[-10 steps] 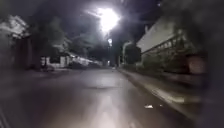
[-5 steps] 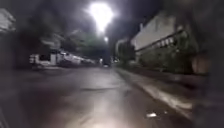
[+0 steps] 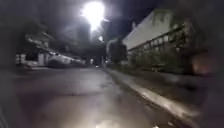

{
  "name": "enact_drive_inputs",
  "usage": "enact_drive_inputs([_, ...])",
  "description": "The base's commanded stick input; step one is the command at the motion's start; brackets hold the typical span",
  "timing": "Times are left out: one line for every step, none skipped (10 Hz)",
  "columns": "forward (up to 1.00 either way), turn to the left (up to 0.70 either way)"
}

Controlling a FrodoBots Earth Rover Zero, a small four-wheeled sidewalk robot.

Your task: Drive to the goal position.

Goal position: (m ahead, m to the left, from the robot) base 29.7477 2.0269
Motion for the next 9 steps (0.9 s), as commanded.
enact_drive_inputs([0.7,0.0])
enact_drive_inputs([0.7,0.0])
enact_drive_inputs([0.7,0.0])
enact_drive_inputs([0.7,0.0])
enact_drive_inputs([0.7,0.0])
enact_drive_inputs([0.7,0.0])
enact_drive_inputs([0.7,0.0])
enact_drive_inputs([0.7,0.0])
enact_drive_inputs([0.7,0.0])
